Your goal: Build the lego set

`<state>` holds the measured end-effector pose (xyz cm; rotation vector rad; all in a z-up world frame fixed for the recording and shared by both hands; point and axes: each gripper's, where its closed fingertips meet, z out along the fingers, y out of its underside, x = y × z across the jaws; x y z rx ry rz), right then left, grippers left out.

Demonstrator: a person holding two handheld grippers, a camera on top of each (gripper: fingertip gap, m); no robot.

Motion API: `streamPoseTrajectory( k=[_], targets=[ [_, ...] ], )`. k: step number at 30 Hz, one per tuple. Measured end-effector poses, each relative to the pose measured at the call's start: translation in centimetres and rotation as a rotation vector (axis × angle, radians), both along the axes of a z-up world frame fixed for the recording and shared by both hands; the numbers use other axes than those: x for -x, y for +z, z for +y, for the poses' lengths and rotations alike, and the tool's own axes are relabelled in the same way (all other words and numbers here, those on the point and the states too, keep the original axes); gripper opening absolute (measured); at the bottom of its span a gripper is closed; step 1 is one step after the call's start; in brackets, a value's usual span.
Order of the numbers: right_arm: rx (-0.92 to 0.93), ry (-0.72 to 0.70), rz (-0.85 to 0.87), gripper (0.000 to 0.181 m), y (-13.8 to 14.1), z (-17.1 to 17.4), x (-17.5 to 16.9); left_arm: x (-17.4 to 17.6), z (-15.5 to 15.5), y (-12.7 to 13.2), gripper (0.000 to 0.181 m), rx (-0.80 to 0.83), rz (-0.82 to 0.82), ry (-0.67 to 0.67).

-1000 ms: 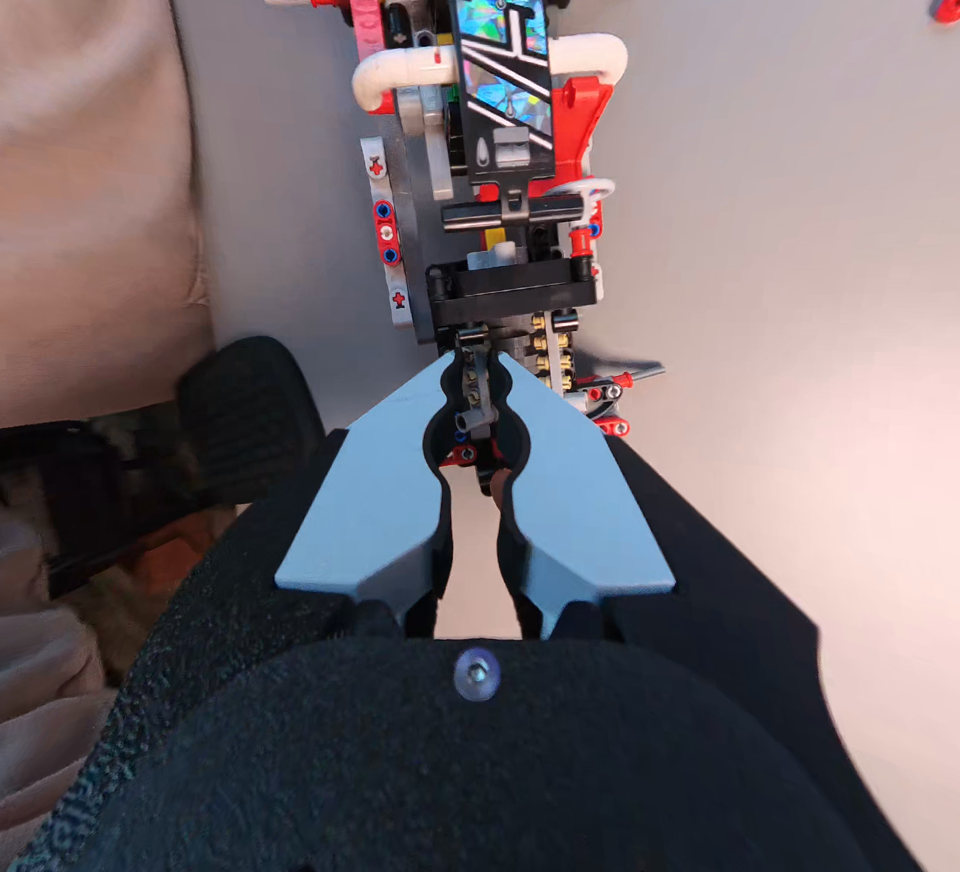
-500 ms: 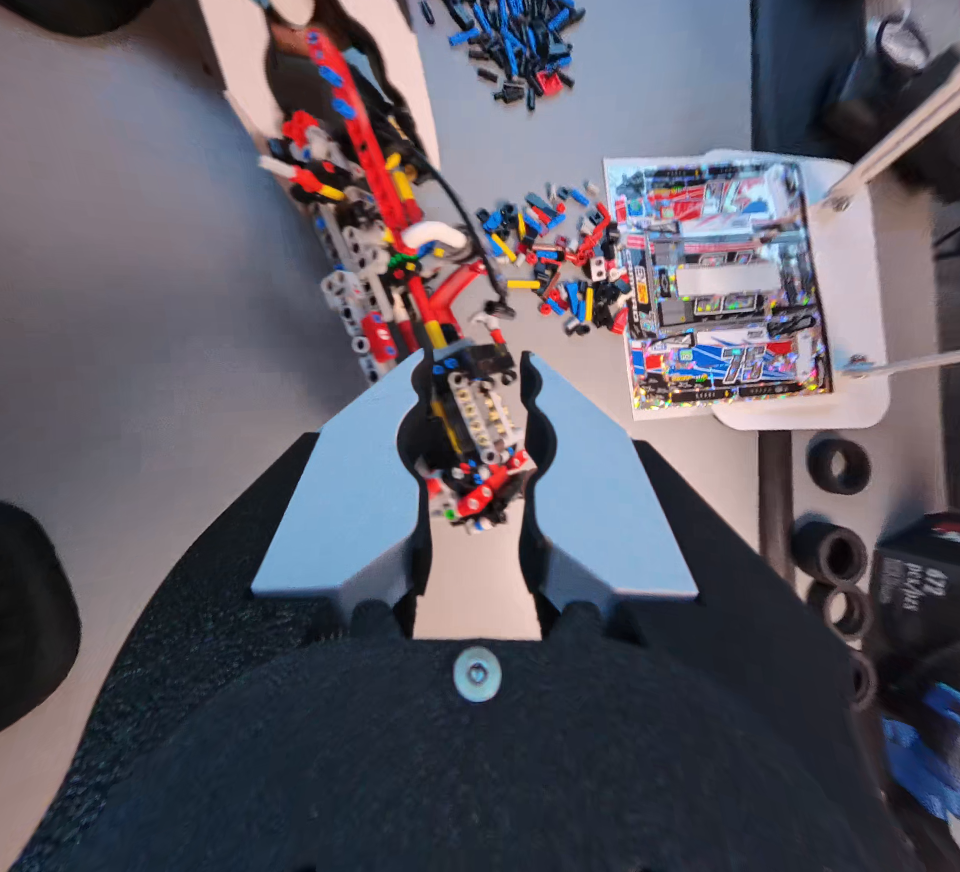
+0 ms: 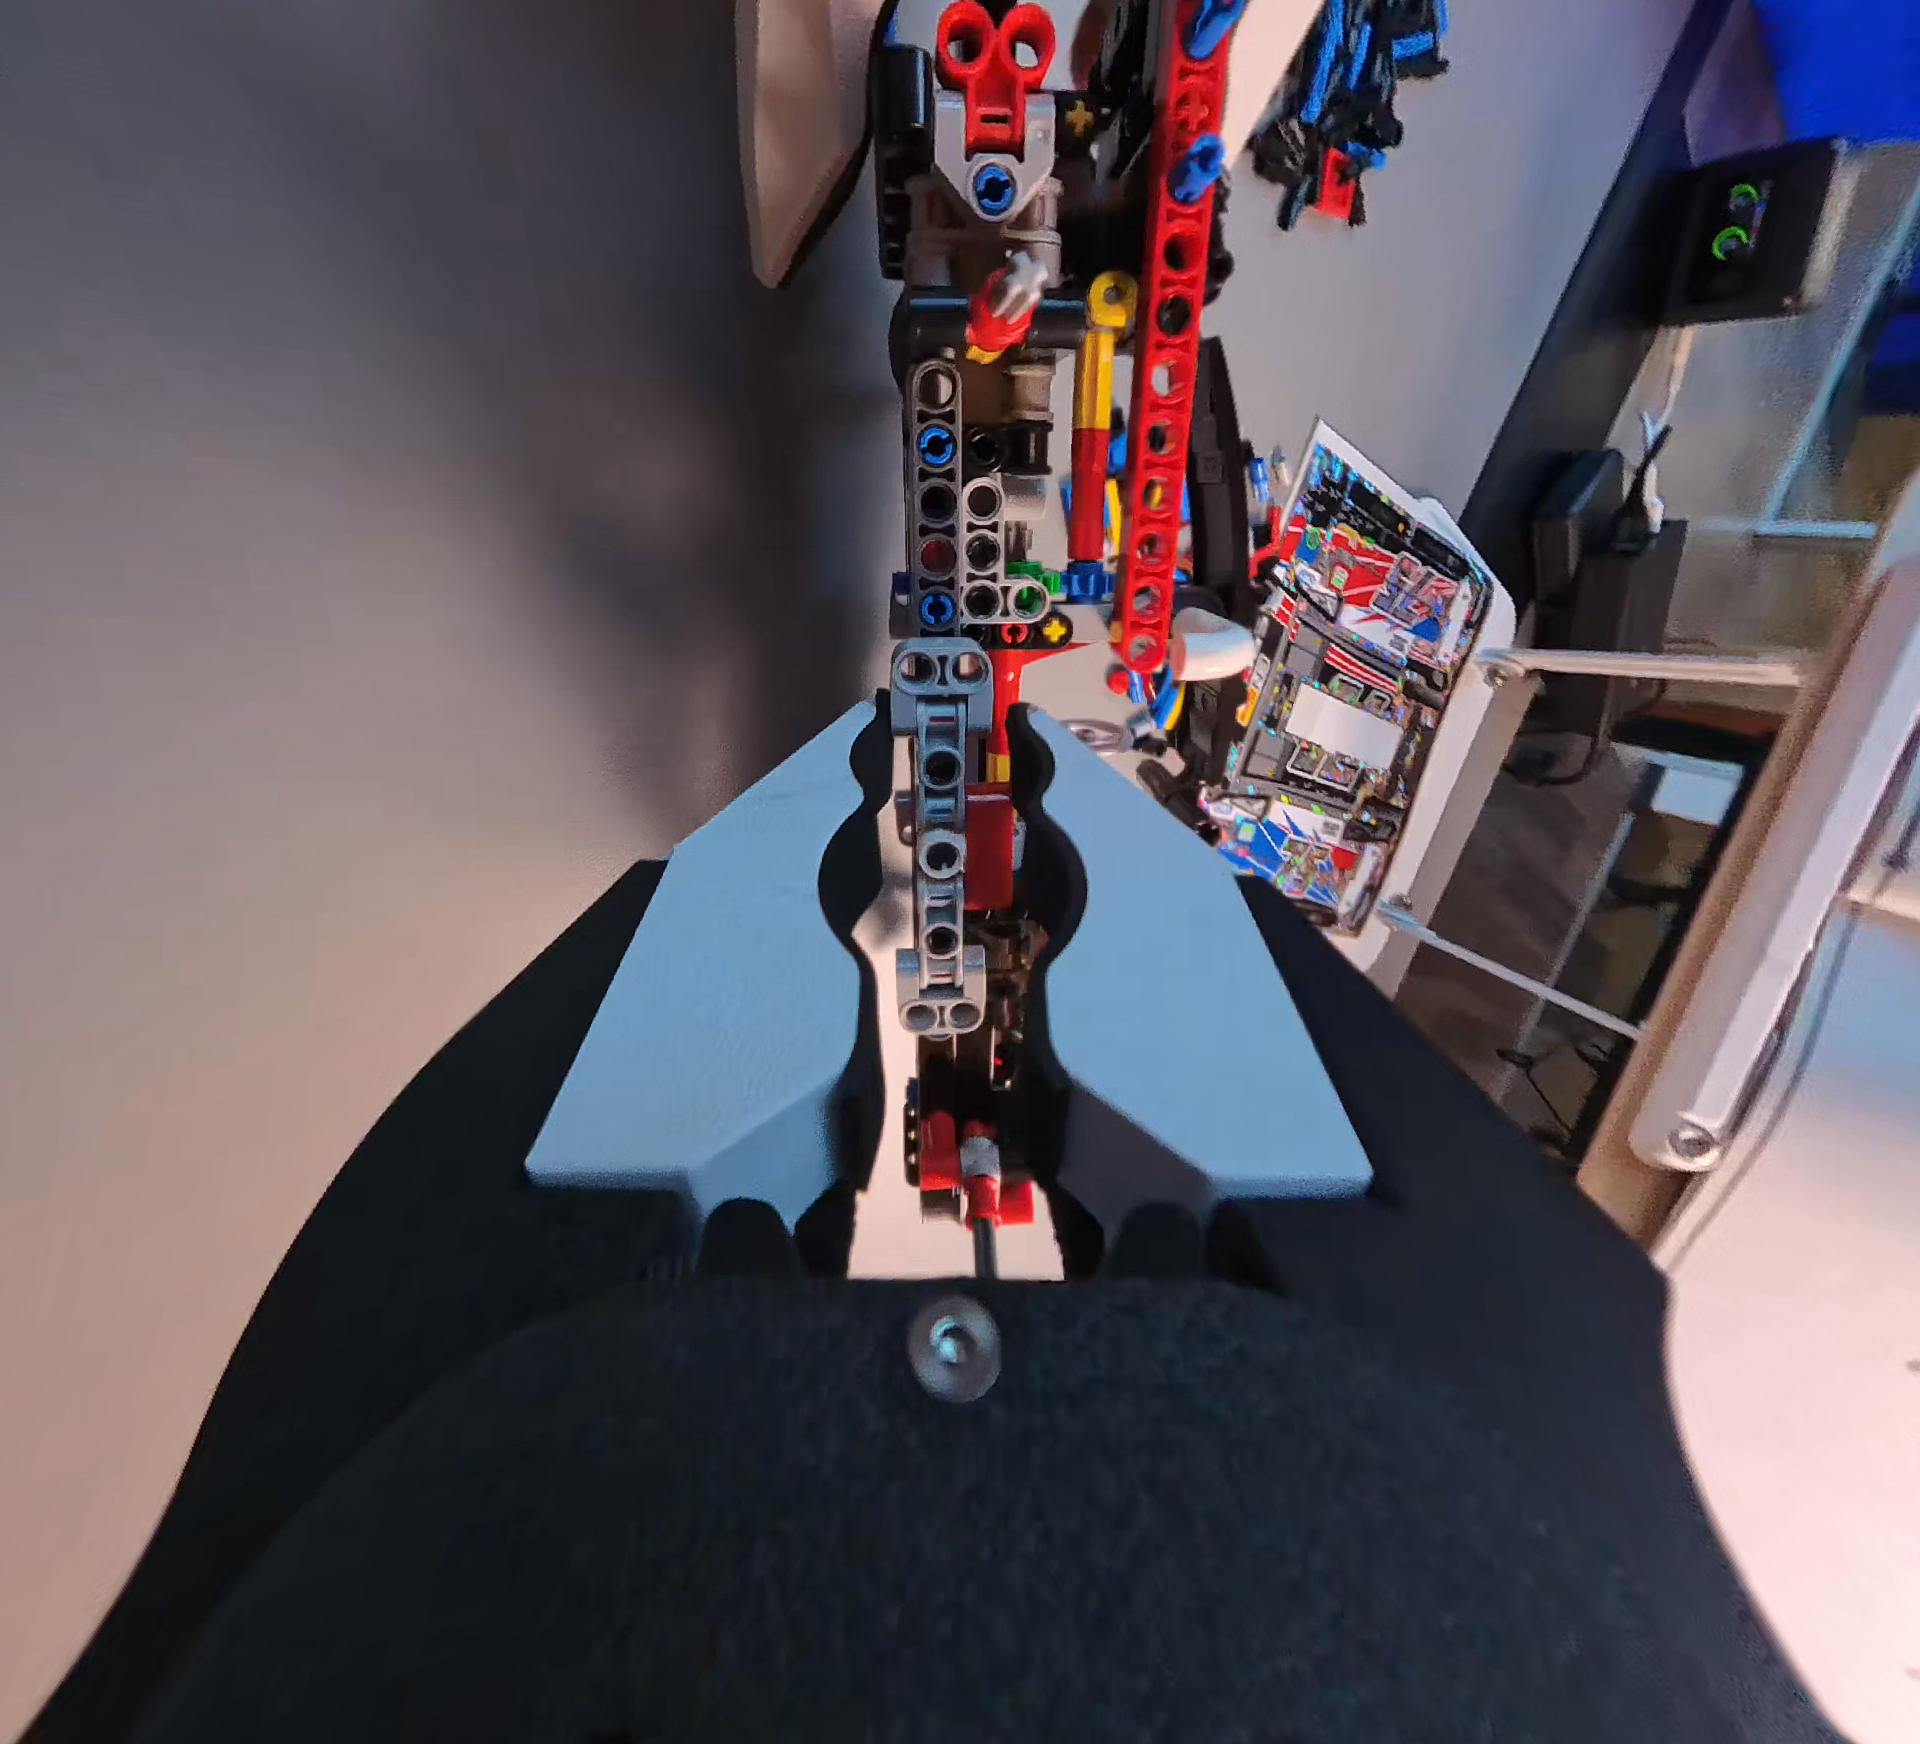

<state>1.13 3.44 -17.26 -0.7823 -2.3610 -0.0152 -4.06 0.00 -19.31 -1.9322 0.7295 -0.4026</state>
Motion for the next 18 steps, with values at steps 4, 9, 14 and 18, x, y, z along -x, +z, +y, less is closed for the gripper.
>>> streamPoseTrajectory(
  k=[4, 9, 14, 18],
  targets=[
    [0.110, 0.102, -0.020, 0.017, 0.6, -0.6, 0.4, 0.3, 0.2, 0.4, 0.080, -0.134, 0.064, -0.027],
    [0.173, 0.108, -0.056, 0.015, 0.7, 0.0, 0.6, 0.4, 0.9, 0.5, 0.071, -0.181, 0.096, -0.030],
    [0.216, 0.052, 0.017, 0.022, 1.8, -0.2, 0.6, 0.3, 1.0, 0.4, 0.071, -0.179, 0.086, -0.001],
    [0.411, -0.059, 0.241, 0.033, 5.8, -1.4, -0.6, 0.1, 0.9, 0.4, 0.071, -0.176, 0.091, 0.006]
  ],
)
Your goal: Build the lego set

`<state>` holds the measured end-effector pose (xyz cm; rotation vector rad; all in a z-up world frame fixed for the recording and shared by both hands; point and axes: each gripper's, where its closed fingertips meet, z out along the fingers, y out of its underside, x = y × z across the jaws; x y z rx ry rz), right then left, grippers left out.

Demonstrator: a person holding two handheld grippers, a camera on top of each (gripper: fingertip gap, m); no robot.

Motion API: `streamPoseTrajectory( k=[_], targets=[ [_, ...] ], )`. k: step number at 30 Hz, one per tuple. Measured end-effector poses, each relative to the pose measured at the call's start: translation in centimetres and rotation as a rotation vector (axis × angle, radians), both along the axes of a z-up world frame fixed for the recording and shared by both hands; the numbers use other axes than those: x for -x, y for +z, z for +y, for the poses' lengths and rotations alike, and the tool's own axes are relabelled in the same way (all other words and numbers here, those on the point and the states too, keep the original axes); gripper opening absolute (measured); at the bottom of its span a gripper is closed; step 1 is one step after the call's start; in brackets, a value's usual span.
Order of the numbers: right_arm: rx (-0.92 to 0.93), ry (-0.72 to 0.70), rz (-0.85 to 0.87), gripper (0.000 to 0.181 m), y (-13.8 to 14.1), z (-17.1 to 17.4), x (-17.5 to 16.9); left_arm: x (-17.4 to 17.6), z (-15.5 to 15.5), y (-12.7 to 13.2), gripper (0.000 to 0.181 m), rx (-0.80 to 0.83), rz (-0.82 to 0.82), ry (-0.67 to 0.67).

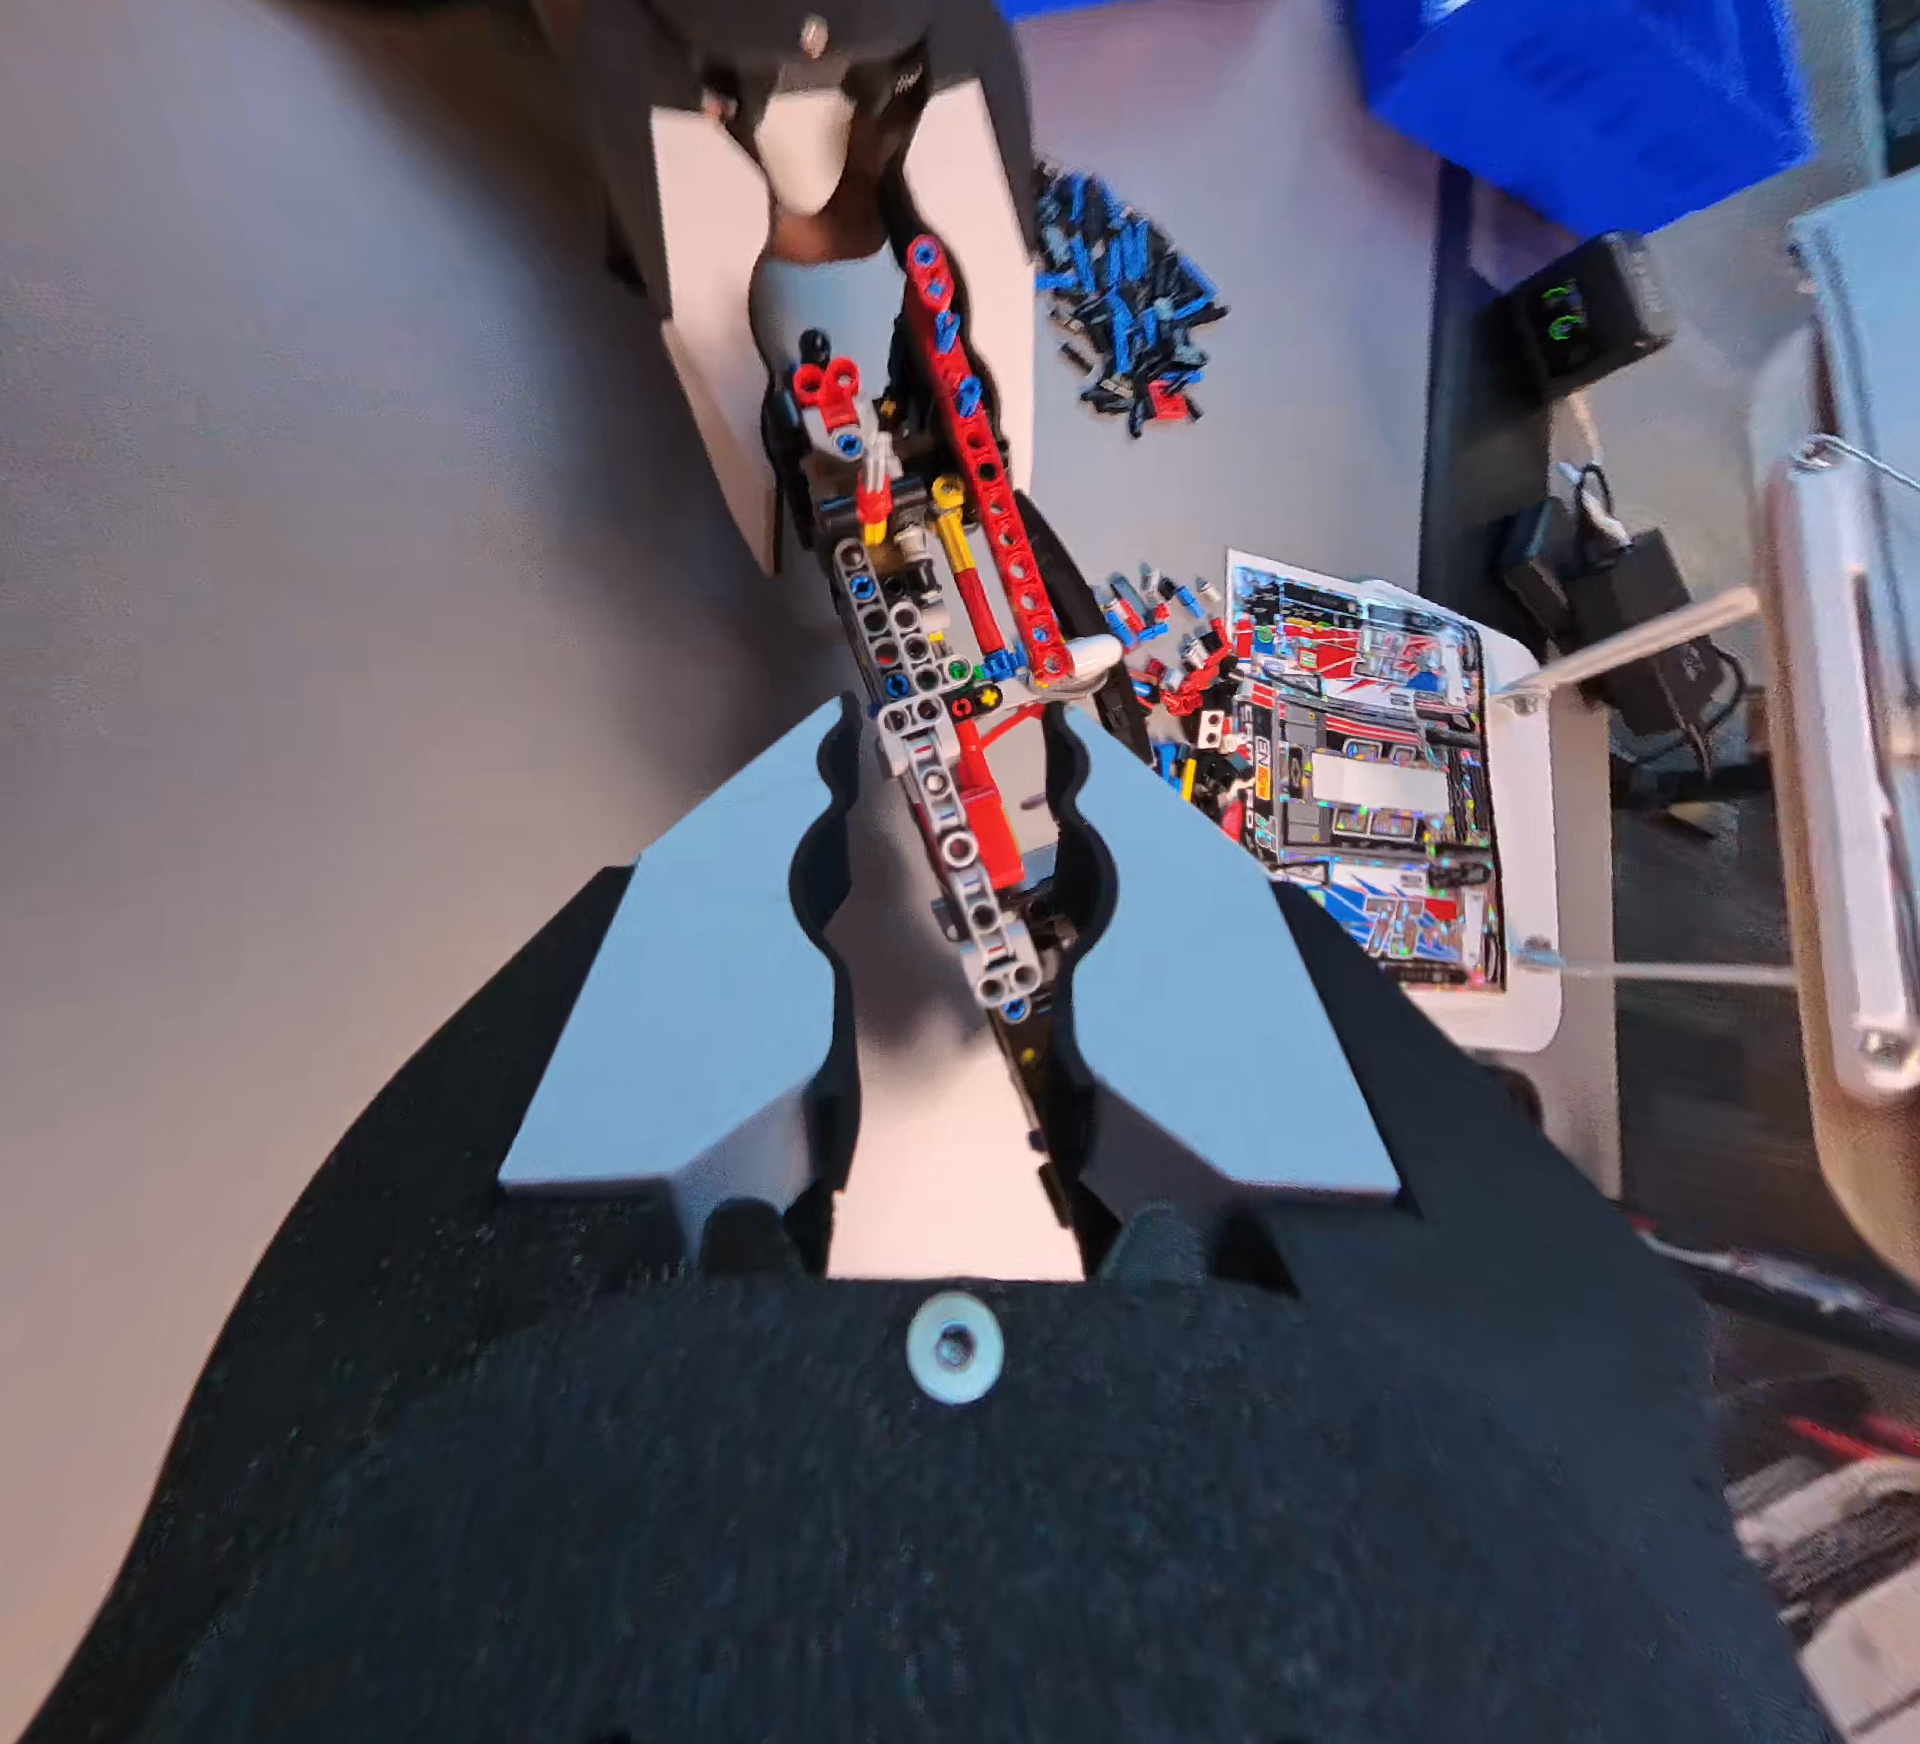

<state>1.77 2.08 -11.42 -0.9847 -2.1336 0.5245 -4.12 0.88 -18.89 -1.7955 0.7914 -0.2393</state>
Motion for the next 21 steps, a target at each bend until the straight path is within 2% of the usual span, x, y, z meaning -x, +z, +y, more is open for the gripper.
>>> streamPoseTrajectory(
  k=[2, 4, 6, 8, 11, 14, 16, 21],
  targets=[
    [0.073, -0.098, 0.081, 0.033, 1.0, 0.0, -1.8, 0.0, 0.0, 0.0, 0.071, 0.000, 0.000, 0.003],
    [0.115, -0.248, 0.105, 0.026, 0.1, 0.8, -4.2, 0.0, 0.0, 0.0, 0.071, 0.002, -0.001, 0.008],
    [0.142, -0.464, 0.026, 0.025, -3.6, 2.7, -7.5, 0.0, -0.1, 0.0, 0.071, -0.002, 0.005, 0.014],
    [0.239, -0.643, -0.051, 0.030, -7.8, 3.6, -10.5, -0.1, -0.1, 0.0, 0.071, -0.005, 0.011, 0.020],
    [0.397, -0.850, -0.020, 0.030, -10.7, 4.1, -12.5, -0.3, -0.1, 0.0, 0.071, -0.001, 0.005, 0.031],
    [0.441, -0.935, 0.006, 0.026, -11.4, 3.7, -13.0, -0.3, -0.1, 0.0, 0.071, 0.008, -0.007, 0.048],
    [0.402, -0.970, -0.036, 0.022, -12.0, 3.7, -13.4, -0.3, -0.1, 0.1, 0.070, 0.014, -0.014, 0.060],
    [0.367, -0.975, -0.092, 0.014, -12.6, 4.3, -13.2, -0.3, -0.1, 0.0, 0.071, 0.019, -0.017, 0.071]
  ],
)
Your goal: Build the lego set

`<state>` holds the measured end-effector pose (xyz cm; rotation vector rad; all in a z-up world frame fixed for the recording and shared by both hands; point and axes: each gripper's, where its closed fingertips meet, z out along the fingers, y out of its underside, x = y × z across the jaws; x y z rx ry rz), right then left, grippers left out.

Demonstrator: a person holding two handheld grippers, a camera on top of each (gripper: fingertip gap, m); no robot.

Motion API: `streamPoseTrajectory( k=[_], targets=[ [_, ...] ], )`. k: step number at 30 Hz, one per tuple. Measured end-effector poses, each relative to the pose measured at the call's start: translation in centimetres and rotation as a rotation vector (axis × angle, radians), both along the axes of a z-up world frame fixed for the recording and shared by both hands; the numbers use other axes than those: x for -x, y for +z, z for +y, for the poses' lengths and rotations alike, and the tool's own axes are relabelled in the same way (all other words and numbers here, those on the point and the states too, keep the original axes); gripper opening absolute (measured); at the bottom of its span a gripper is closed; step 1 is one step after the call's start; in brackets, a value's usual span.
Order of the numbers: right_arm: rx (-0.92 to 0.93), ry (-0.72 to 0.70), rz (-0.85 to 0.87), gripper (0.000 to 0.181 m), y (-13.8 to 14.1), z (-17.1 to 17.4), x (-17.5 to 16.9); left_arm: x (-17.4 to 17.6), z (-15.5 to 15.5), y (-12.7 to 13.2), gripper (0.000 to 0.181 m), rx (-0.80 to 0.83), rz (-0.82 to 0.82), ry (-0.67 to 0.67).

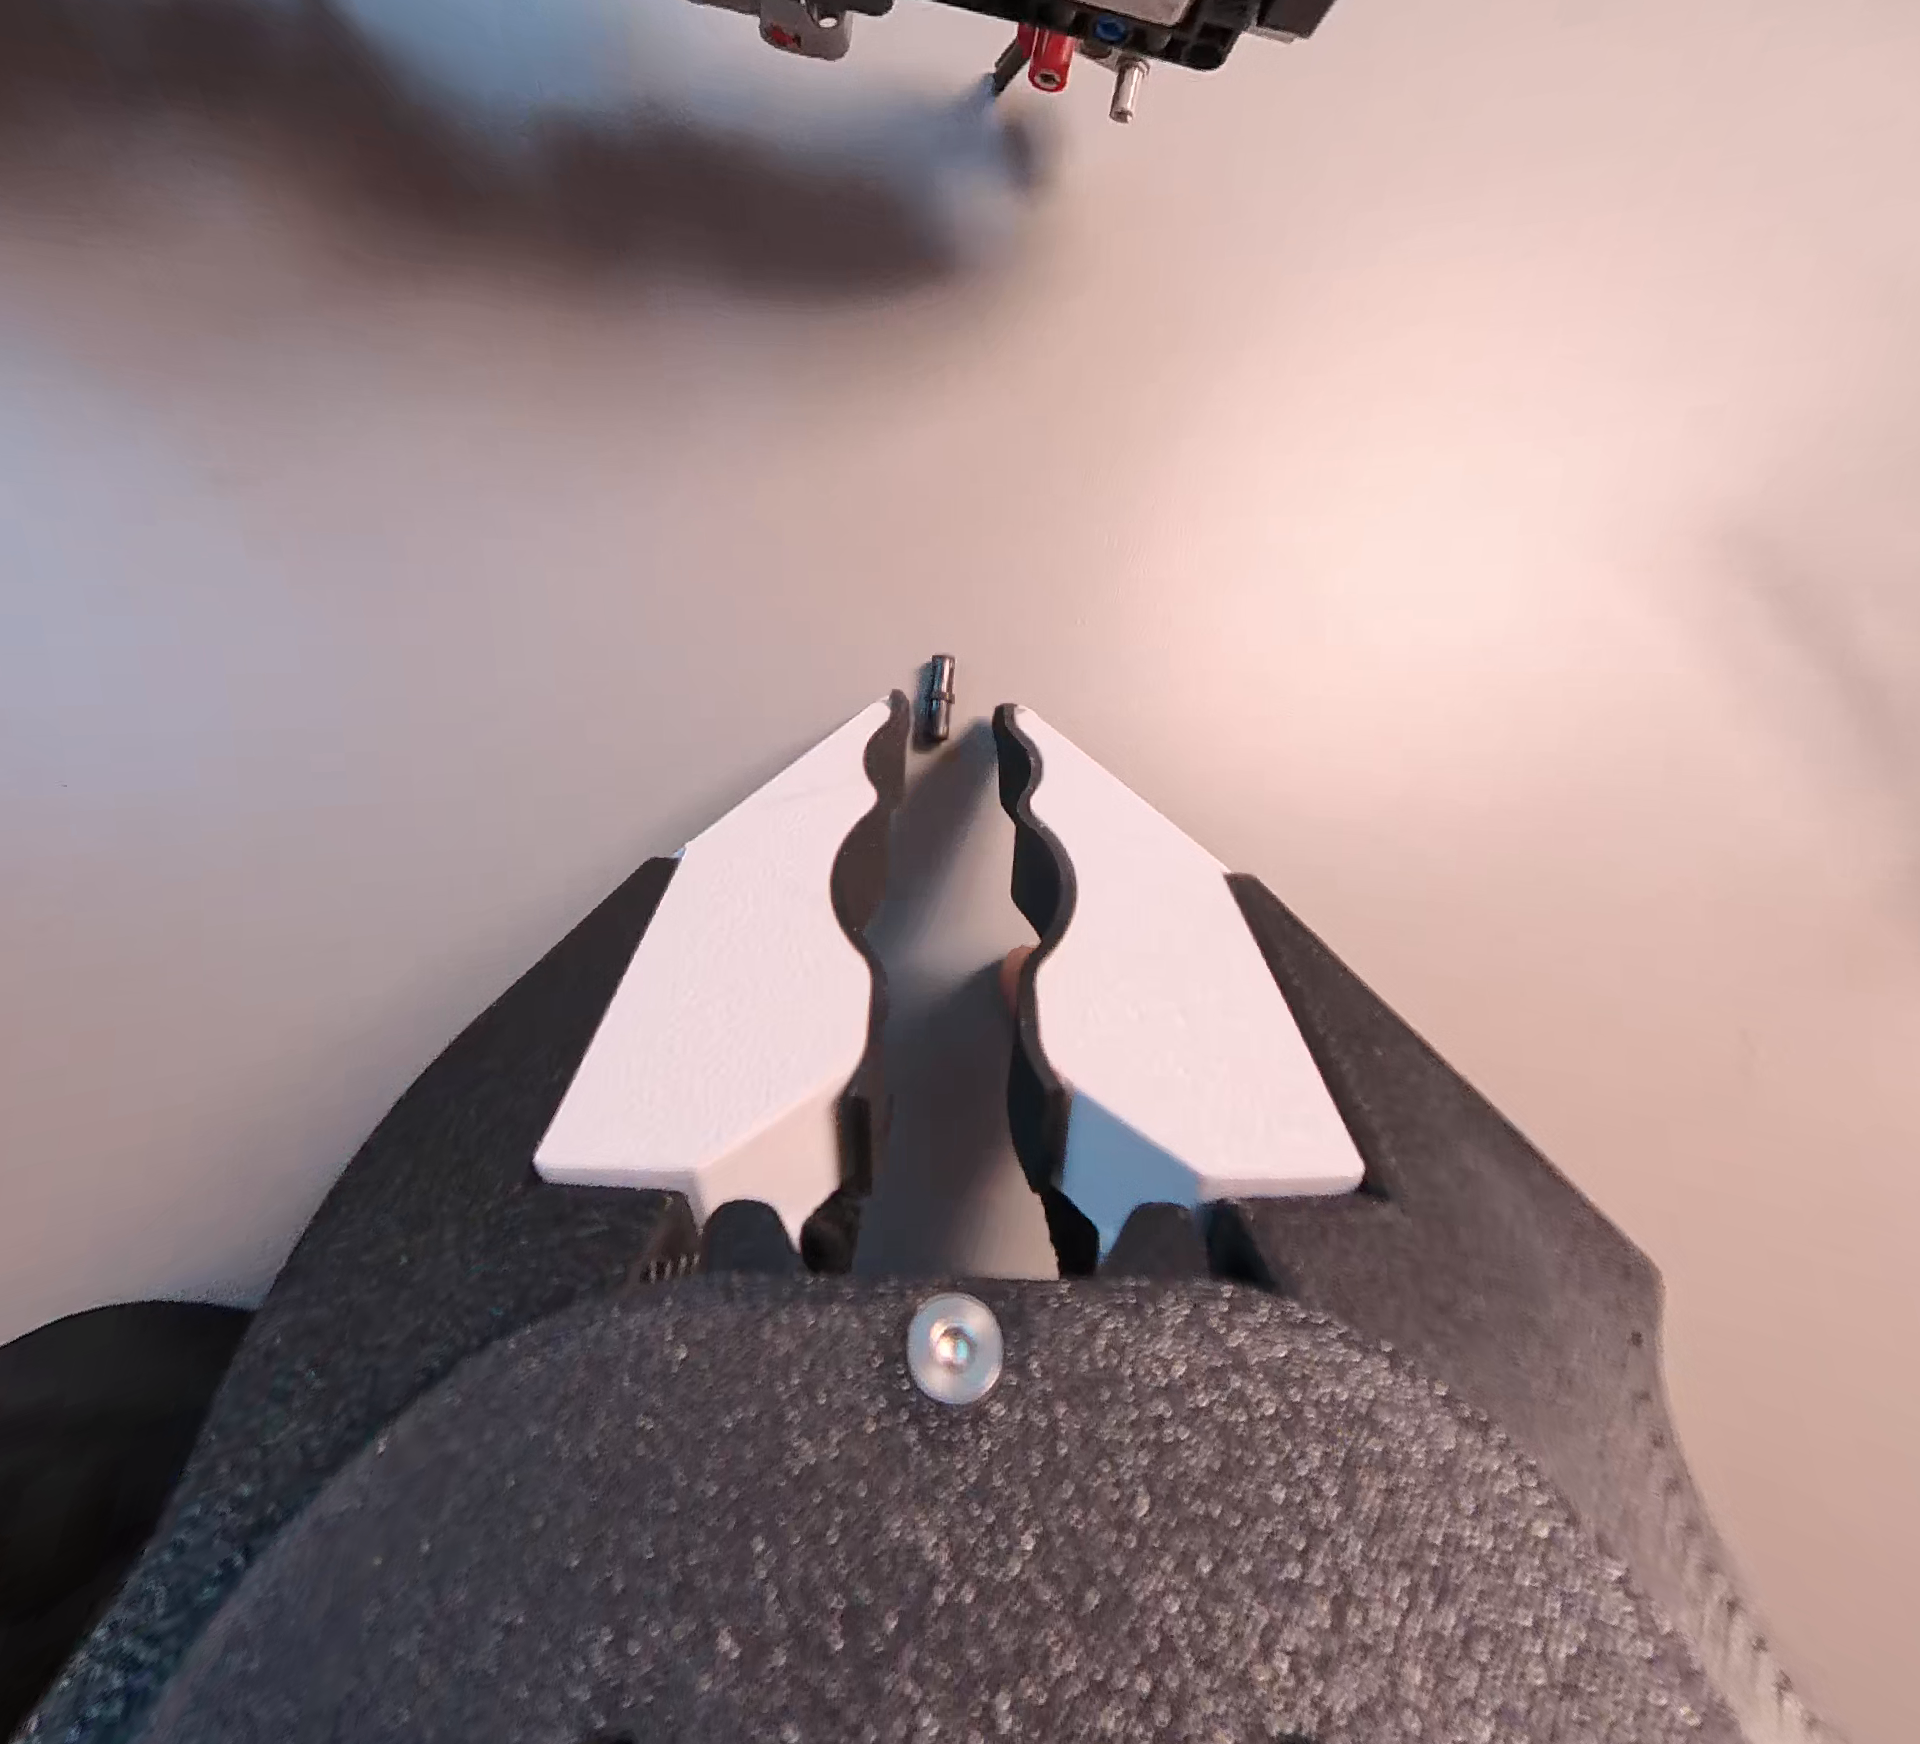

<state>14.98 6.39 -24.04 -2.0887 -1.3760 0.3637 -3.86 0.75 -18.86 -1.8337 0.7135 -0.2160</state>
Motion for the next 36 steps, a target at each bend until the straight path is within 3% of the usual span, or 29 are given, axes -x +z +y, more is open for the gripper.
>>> streamPoseTrajectory(
  k=[6, 9, 13, 21, 26, 36],
  targets=[
    [0.038, 0.067, -0.028, 0.002, -0.1, -0.2, 0.4, 0.1, 0.0, 0.0, 0.070, 0.009, -0.016, 0.010],
    [0.056, 0.194, -0.102, 0.002, 0.2, -1.3, 0.1, 0.2, 0.0, 0.0, 0.070, 0.013, -0.021, 0.011],
    [0.057, 0.435, -0.303, 0.002, 1.5, -4.1, -0.4, 0.2, 0.0, 0.0, 0.070, 0.017, -0.026, 0.012],
    [0.140, 0.735, -0.701, 0.001, 2.2, -6.5, -0.7, 0.5, 0.2, 0.0, 0.070, 0.046, -0.084, 0.023],
    [0.134, 0.826, -0.919, 0.001, 1.4, -5.9, 0.3, 0.7, 0.2, 0.1, 0.070, 0.054, -0.099, 0.026],
    [0.152, 0.819, -0.889, 0.001, 0.0, -5.8, 1.9, 0.8, 0.2, 0.1, 0.070, 0.060, -0.115, 0.024]
  ],
)
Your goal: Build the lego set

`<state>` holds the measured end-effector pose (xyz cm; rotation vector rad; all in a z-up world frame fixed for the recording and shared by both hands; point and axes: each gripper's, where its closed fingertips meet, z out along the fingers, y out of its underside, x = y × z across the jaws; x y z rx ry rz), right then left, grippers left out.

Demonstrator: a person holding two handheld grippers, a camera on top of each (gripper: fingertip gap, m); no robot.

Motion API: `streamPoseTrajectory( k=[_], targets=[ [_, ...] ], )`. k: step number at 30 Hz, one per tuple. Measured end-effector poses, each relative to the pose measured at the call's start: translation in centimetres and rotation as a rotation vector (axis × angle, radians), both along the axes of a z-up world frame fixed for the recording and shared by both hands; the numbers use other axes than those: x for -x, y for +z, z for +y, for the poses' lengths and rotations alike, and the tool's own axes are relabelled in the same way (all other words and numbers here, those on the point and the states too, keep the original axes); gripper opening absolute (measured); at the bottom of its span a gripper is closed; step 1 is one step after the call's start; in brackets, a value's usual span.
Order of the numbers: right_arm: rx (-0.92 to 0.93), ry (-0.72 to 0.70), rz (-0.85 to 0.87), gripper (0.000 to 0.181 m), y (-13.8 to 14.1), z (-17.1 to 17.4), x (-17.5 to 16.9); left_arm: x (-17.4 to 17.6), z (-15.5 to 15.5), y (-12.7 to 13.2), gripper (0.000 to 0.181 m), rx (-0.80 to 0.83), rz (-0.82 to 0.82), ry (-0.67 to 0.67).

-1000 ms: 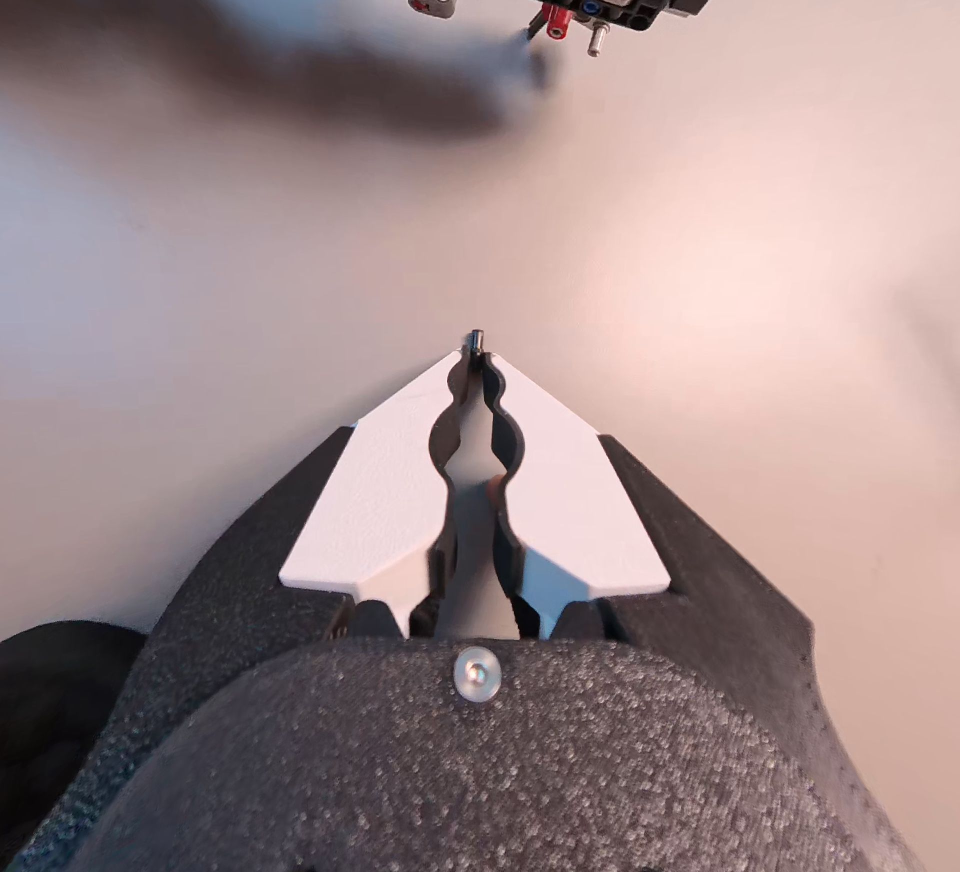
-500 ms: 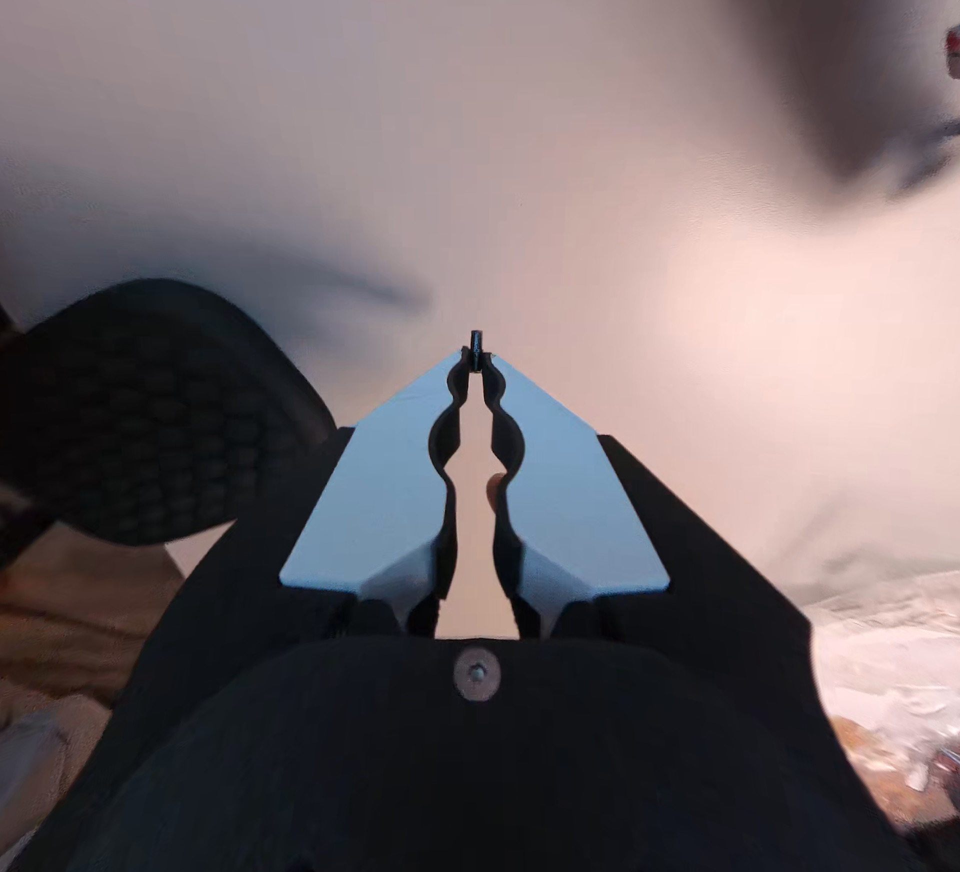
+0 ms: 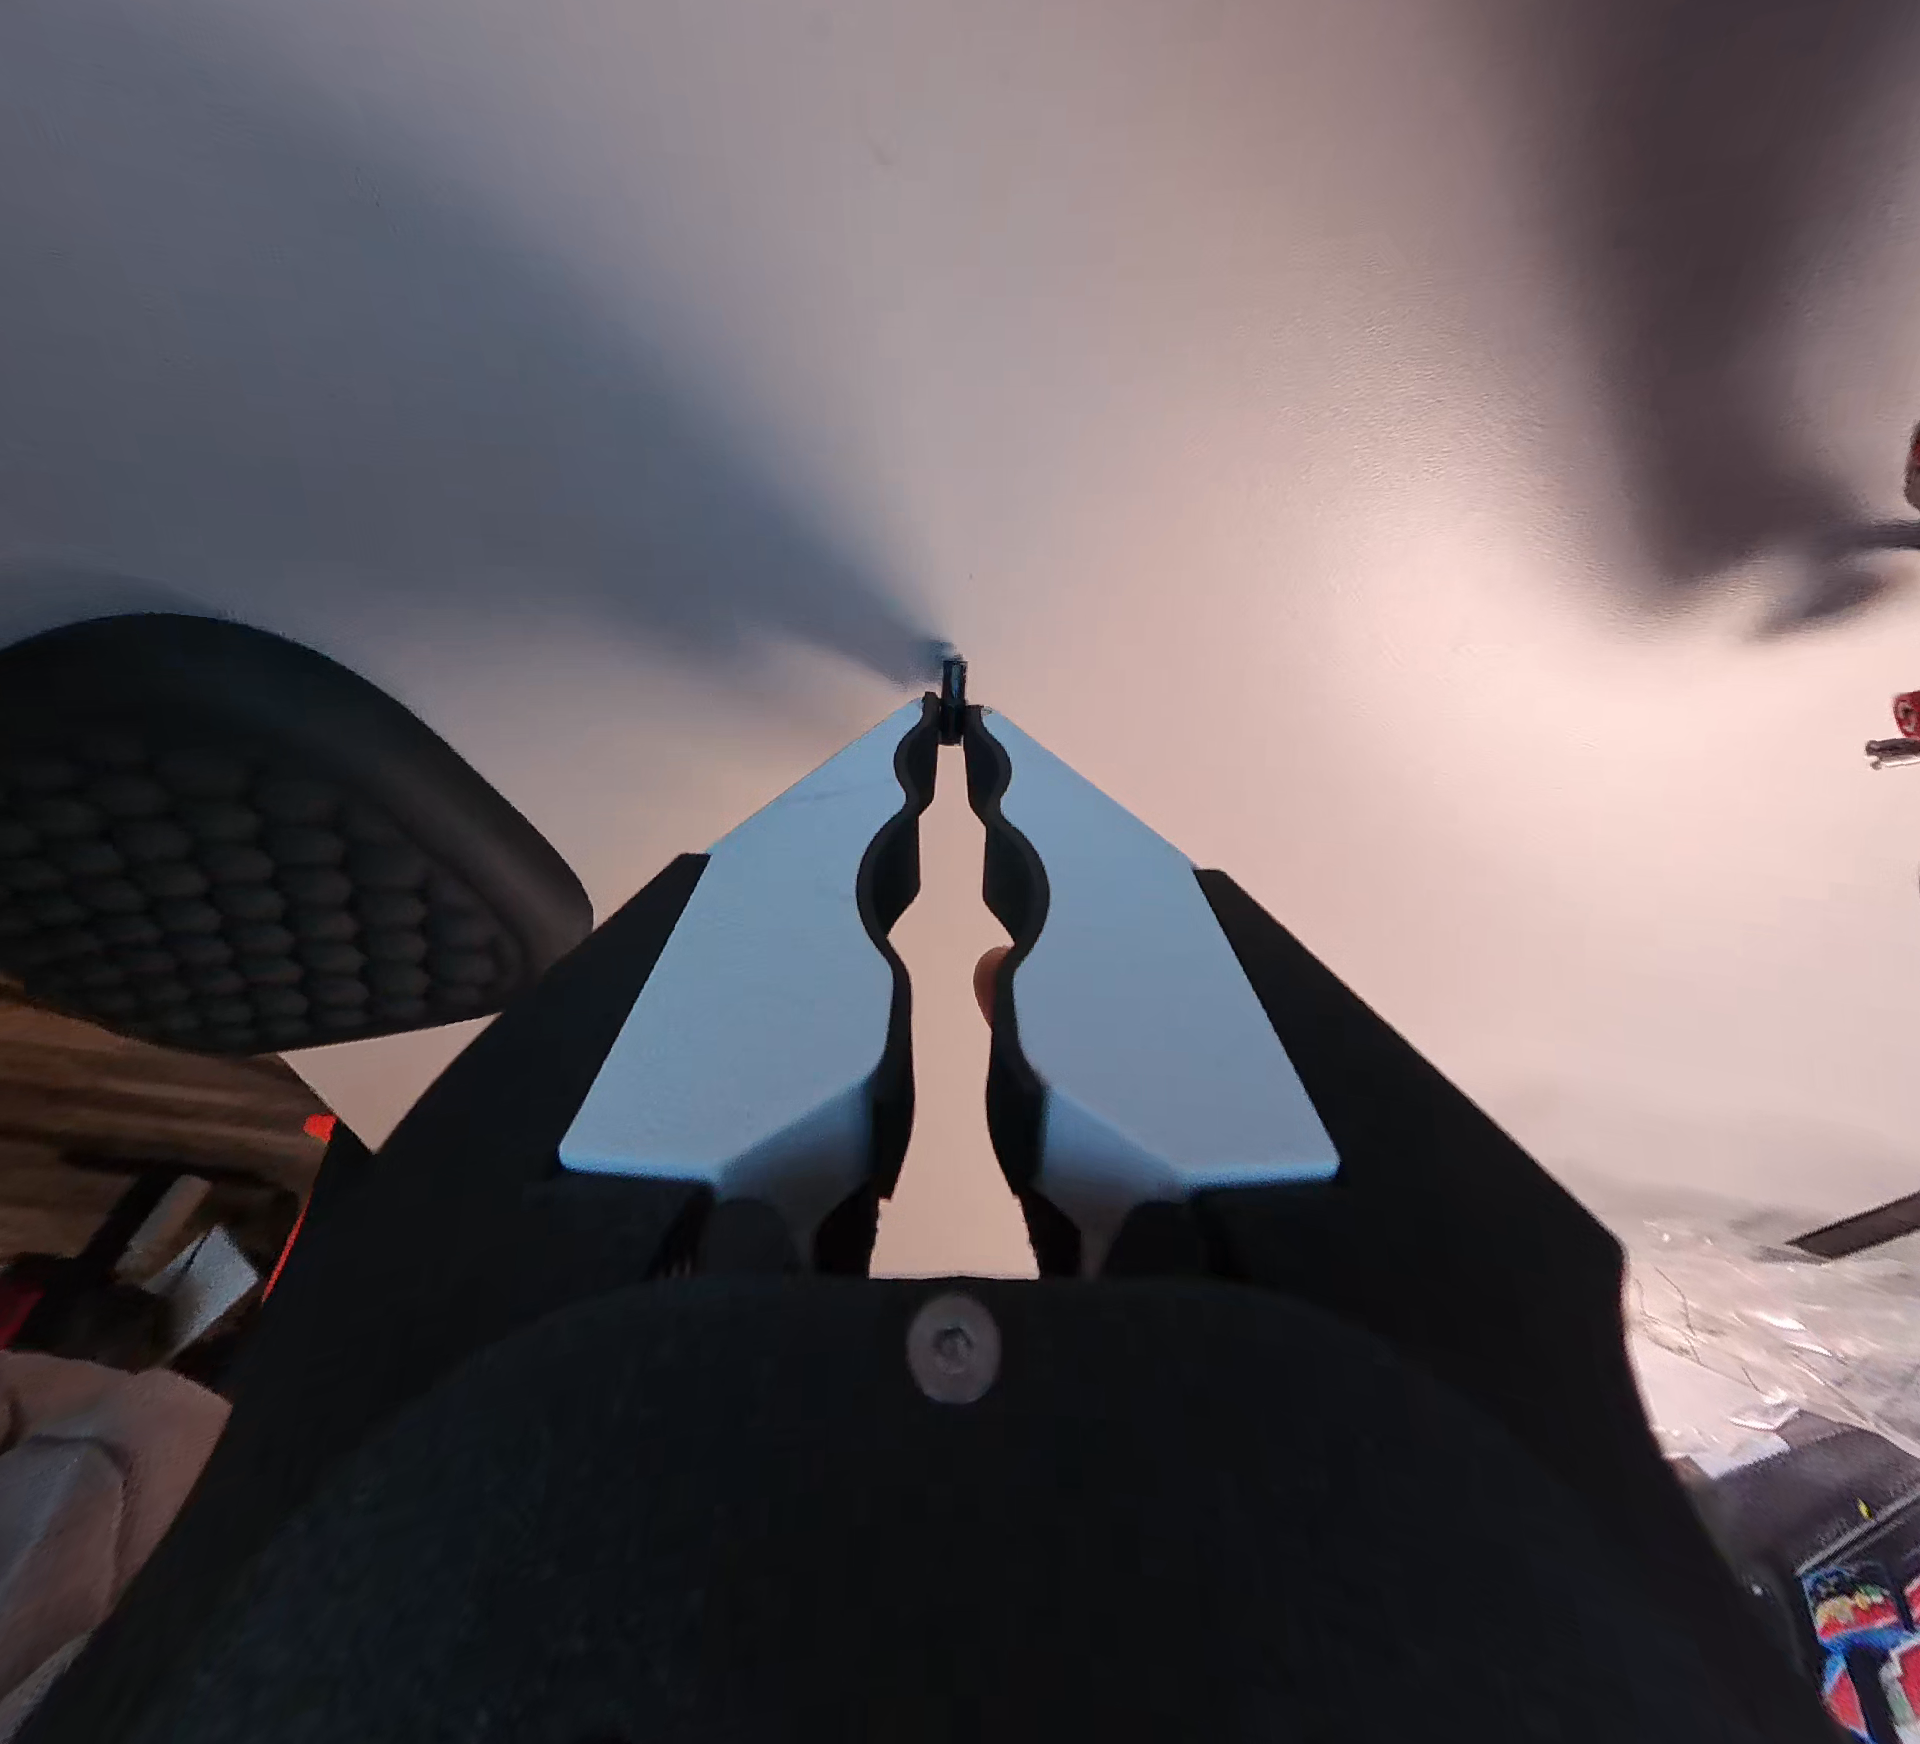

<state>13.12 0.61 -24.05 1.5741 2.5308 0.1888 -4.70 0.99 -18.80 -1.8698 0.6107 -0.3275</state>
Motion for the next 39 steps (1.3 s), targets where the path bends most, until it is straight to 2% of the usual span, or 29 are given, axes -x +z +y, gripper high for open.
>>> streamPoseTrajectory(
  k=[3, 10, 13, 21, 34, 39],
  targets=[
    [-0.027, 0.030, -0.074, 0.001, 0.2, 0.2, -0.6, 0.0, 0.0, 0.0, 0.070, -0.002, 0.004, -0.001],
    [-0.171, 0.119, -0.363, 0.001, 0.8, 2.0, -2.8, 0.0, 0.0, 0.0, 0.070, -0.006, 0.010, 0.001],
    [-0.176, 0.143, -0.397, 0.001, 0.4, 1.8, -2.6, -0.1, 0.0, 0.0, 0.070, -0.007, 0.014, -0.001],
    [-0.156, 0.146, -0.362, 0.002, 0.2, 1.3, -1.4, -0.1, 0.0, 0.0, 0.070, -0.009, 0.020, -0.006],
    [-0.098, 0.074, -0.221, 0.007, 0.6, 1.1, -0.5, -0.2, 0.0, 0.1, 0.070, -0.011, 0.026, -0.008],
    [-0.072, -0.020, -0.034, 0.009, 2.1, 1.8, -0.1, -0.1, 0.0, 0.0, 0.070, -0.010, 0.028, -0.008]
  ],
)
